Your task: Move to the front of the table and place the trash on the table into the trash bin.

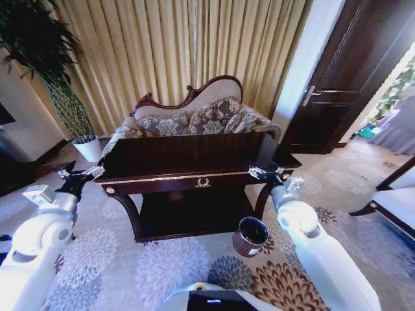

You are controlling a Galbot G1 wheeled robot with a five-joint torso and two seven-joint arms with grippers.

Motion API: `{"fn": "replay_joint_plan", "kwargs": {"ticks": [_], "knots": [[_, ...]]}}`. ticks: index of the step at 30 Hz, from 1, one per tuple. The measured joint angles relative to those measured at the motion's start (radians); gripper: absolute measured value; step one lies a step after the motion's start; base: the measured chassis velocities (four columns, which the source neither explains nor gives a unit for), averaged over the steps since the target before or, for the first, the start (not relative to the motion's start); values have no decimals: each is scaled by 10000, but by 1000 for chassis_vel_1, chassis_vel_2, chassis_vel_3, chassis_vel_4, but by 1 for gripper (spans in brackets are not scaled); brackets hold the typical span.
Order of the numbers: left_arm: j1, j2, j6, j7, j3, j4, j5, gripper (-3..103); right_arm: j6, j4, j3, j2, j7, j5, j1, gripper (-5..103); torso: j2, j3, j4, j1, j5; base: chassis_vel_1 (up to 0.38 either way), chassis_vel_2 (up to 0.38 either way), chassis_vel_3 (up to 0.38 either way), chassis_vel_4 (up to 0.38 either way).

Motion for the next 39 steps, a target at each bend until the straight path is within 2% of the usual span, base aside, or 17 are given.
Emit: {"fn": "replay_joint_plan", "kwargs": {"ticks": [39], "knots": [[355,-87,-187,62,-233,-280,0,100,28,306,437,-68,-13,40,-459,100,2,-1,0,-3,0,171,-163,-169,170]]}}
